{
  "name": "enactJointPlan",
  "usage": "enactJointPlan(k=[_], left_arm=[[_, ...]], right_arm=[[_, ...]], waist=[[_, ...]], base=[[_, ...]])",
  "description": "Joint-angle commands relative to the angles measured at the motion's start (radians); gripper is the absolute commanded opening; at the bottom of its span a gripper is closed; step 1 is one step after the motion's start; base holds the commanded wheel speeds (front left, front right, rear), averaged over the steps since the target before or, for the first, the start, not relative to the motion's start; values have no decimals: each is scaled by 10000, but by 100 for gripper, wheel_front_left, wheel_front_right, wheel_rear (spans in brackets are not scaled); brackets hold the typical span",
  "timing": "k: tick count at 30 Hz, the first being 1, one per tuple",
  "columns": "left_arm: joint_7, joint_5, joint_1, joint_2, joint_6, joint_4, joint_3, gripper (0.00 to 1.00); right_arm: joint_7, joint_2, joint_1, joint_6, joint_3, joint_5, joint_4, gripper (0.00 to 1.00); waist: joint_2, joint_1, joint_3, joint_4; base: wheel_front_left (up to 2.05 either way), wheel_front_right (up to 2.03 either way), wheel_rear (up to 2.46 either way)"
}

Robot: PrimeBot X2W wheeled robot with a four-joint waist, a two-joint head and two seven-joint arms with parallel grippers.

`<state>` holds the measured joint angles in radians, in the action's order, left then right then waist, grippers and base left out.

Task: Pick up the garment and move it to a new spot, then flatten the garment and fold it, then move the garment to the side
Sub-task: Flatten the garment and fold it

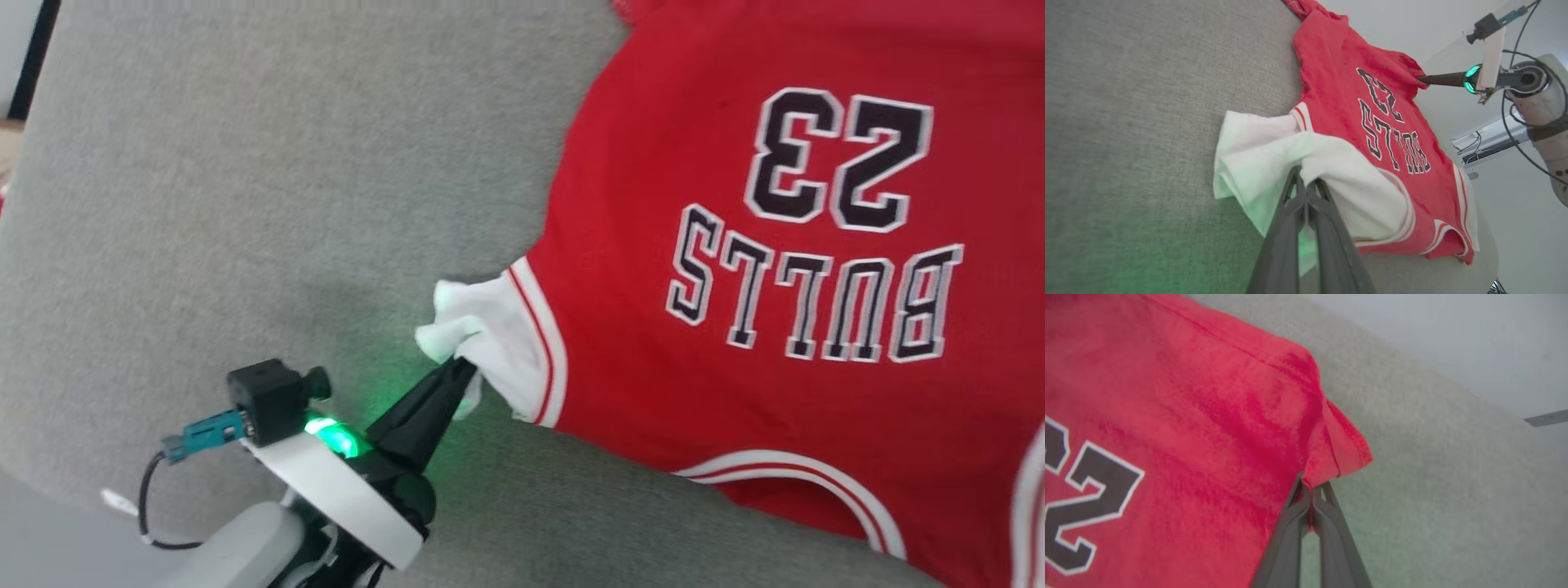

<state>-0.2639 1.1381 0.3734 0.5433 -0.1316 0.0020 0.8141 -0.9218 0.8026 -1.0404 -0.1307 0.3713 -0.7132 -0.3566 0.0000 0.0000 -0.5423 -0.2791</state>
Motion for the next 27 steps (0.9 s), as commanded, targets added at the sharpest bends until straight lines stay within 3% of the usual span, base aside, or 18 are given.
enactJointPlan(k=[1, 8, 12, 17, 27], left_arm=[[-5, 146, -132, 113, 25, 67, -58, 0], [-5, 395, -678, 575, 25, 305, -571, 0], [-5, 500, -909, 719, 25, 315, -710, 0], [-5, 613, -1194, 772, 25, 383, -1041, 0], [-5, 505, -2126, 869, 25, 310, -1816, 0]], right_arm=[[120, 231, 499, 0, 81, -267, 265, 0], [571, 1095, 3174, 0, -101, -1525, 1839, 0], [755, 1247, 4643, 0, -408, -1976, 2525, 0], [978, 997, 7401, 0, -937, -2511, 3747, 0], [804, -602, 11564, 0, -1485, -1440, 5320, 0]], waist=[[0, 0, 556, 535], [0, 0, 1263, 1342], [0, 0, 1468, 1627], [0, 0, 1717, 1957], [0, 0, 2124, 2308]], base=[[0, 0, 0], [0, 0, 0], [0, 0, 0], [0, 0, 0], [0, 0, 0]])
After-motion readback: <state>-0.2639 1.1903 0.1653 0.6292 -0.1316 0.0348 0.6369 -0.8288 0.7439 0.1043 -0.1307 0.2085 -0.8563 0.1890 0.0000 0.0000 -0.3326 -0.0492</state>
